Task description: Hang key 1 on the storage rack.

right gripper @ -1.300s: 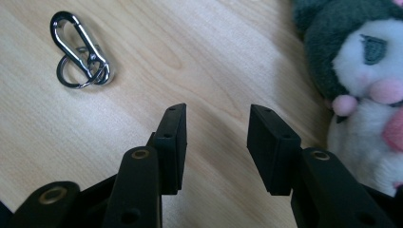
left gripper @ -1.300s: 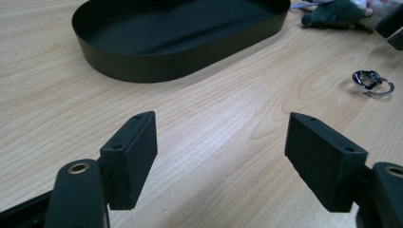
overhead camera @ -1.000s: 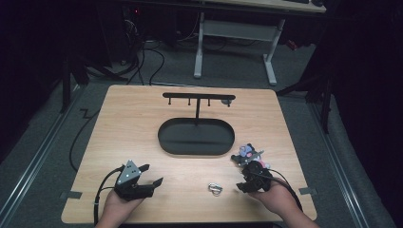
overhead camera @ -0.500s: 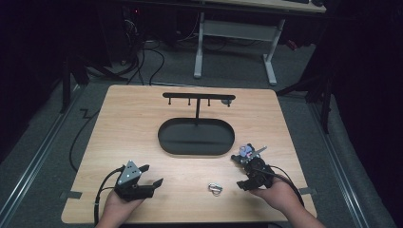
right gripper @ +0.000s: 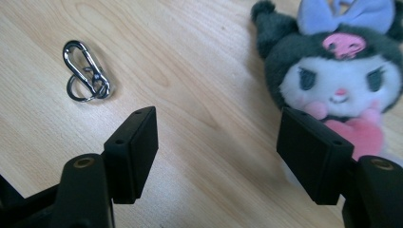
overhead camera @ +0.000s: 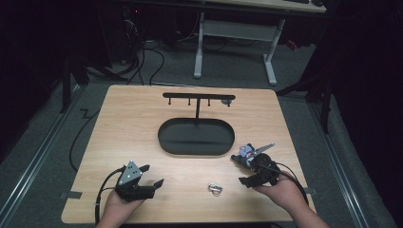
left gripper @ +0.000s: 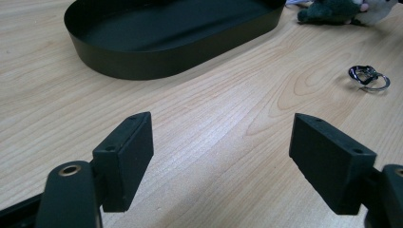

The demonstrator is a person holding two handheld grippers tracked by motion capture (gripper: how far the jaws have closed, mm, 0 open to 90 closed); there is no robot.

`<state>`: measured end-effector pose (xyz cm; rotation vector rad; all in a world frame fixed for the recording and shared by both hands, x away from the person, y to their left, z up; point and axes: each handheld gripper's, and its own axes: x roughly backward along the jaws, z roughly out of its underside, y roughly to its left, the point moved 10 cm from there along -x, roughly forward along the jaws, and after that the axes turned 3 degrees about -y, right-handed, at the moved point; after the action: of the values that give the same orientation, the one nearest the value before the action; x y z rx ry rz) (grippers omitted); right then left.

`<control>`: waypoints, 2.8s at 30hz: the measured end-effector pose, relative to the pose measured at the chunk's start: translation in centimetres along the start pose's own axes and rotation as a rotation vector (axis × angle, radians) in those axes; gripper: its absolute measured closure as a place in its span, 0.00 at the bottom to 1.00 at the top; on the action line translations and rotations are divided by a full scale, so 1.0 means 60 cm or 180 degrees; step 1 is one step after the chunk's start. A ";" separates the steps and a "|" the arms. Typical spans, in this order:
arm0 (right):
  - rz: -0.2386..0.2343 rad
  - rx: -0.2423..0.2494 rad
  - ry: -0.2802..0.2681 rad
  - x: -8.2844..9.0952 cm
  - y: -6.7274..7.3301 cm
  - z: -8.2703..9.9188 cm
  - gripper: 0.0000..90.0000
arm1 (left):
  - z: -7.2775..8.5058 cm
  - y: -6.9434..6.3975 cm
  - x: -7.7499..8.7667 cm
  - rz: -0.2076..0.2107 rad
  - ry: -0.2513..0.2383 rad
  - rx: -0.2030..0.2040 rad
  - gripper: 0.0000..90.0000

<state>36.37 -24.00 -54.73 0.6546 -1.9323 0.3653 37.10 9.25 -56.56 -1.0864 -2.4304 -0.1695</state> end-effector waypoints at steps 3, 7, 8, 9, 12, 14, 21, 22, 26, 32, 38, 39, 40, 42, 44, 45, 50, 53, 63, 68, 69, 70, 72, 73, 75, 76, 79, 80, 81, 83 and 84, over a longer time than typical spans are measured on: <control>0.0009 0.0001 -0.0051 0.012 -0.005 -0.007 0.32 | 0.000 -0.002 0.001 0.0013 0.0003 0.0004 0.26; 0.0035 0.0010 -0.0144 0.025 -0.014 -0.015 0.29 | -0.001 -0.004 0.000 0.0032 0.0001 -0.0016 0.26; 0.0037 -0.0002 -0.0168 0.027 -0.016 -0.017 0.28 | -0.002 -0.004 0.000 0.0037 0.0000 -0.0015 0.26; 0.0029 0.0006 -0.0187 0.029 -0.018 -0.017 0.27 | -0.003 -0.004 -0.001 0.0036 -0.0009 -0.0024 0.26; 0.0099 -0.0015 -0.0210 0.033 -0.029 -0.015 0.23 | -0.004 -0.007 -0.004 0.0055 -0.0016 -0.0029 0.26; 0.0140 -0.0043 -0.0215 0.036 -0.038 -0.012 0.22 | -0.003 -0.008 -0.005 0.0068 0.0006 -0.0070 0.26; 0.0188 -0.0161 -0.0162 0.034 -0.065 -0.002 0.17 | -0.006 -0.008 -0.004 0.0091 -0.0020 -0.0059 0.26; 0.0215 -0.0177 -0.0142 0.033 -0.069 -0.001 0.16 | -0.005 -0.008 -0.004 0.0096 -0.0008 -0.0056 0.26; 0.0263 -0.0198 -0.0124 0.026 -0.085 0.005 0.16 | -0.004 -0.009 -0.005 0.0103 -0.0009 -0.0059 0.26; 0.0268 -0.0306 -0.0131 0.014 -0.101 0.018 0.16 | -0.004 -0.008 -0.004 0.0101 -0.0020 -0.0062 0.26; 0.0215 -0.0337 -0.0085 -0.005 -0.104 0.031 0.17 | -0.004 -0.004 0.000 0.0078 -0.0029 -0.0032 0.26; 0.0203 -0.0358 -0.0083 -0.011 -0.104 0.033 0.17 | -0.005 -0.004 0.001 0.0079 -0.0039 -0.0034 0.26; 0.0194 -0.0374 -0.0069 -0.016 -0.103 0.035 0.17 | -0.006 -0.005 0.001 0.0083 -0.0053 -0.0040 0.26; 0.0184 -0.0360 -0.0077 -0.023 -0.102 0.037 0.17 | -0.004 -0.006 0.000 0.0087 -0.0030 -0.0063 0.25; 0.0215 -0.0346 -0.0063 -0.029 -0.104 0.038 0.18 | -0.003 -0.008 -0.004 0.0098 -0.0014 -0.0062 0.25; 0.0205 -0.0364 -0.0067 -0.032 -0.105 0.039 0.18 | -0.003 -0.009 -0.005 0.0104 -0.0011 -0.0059 0.25; 0.0218 -0.0448 -0.0148 -0.039 -0.111 0.039 0.28 | -0.002 -0.011 -0.004 0.0108 0.0002 -0.0102 0.25; 0.0215 -0.0428 -0.0171 -0.041 -0.110 0.039 0.39 | -0.001 -0.008 -0.004 0.0103 0.0017 -0.0072 0.25; 0.0251 -0.0352 -0.0263 -0.032 -0.099 0.030 0.54 | -0.005 -0.007 -0.001 0.0091 -0.0047 -0.0056 0.25; 0.0202 -0.0320 -0.0389 -0.011 -0.083 0.012 0.54 | -0.004 -0.001 0.005 0.0097 -0.0077 -0.0017 0.25; 0.0188 -0.0324 -0.0402 -0.008 -0.079 0.010 0.54 | -0.004 0.000 0.005 0.0096 -0.0076 -0.0030 0.25; 0.0175 -0.0322 -0.0426 -0.005 -0.076 0.008 0.54 | -0.005 0.001 0.004 0.0098 -0.0072 -0.0038 0.25; 0.0144 -0.0328 -0.0433 -0.001 -0.070 0.007 0.54 | -0.009 0.003 0.002 0.0105 -0.0106 -0.0028 0.25; 0.0123 -0.0347 -0.0417 -0.001 -0.066 0.008 0.54 | -0.010 0.004 0.002 0.0104 -0.0106 -0.0026 0.25; 0.0109 -0.0332 -0.0404 0.000 -0.063 0.008 0.54 | -0.012 0.004 0.001 0.0104 -0.0109 -0.0032 0.25; 0.0104 -0.0339 -0.0378 0.000 -0.060 0.008 0.54 | -0.014 0.003 0.001 0.0104 -0.0119 -0.0032 0.25; 0.0061 -0.0349 -0.0387 0.004 -0.052 0.005 0.54 | -0.016 -0.001 -0.001 0.0108 -0.0123 -0.0064 0.25; 0.0054 -0.0343 -0.0377 0.005 -0.050 0.005 0.54 | -0.016 -0.003 -0.002 0.0114 -0.0116 -0.0084 0.25; 0.0058 -0.0328 -0.0380 0.007 -0.047 0.005 0.54 | -0.017 -0.004 -0.003 0.0117 -0.0112 -0.0081 0.25; 0.0033 -0.0323 -0.0374 0.011 -0.042 0.004 0.54 | -0.018 -0.005 -0.005 0.0128 -0.0118 -0.0078 0.25; 0.0019 -0.0312 -0.0379 0.012 -0.041 0.004 0.54 | -0.017 -0.006 -0.007 0.0131 -0.0115 -0.0075 0.25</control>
<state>37.41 -26.32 -54.28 0.6182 -2.0518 0.2380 37.43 8.42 -55.80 -1.1584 -2.4414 -0.1671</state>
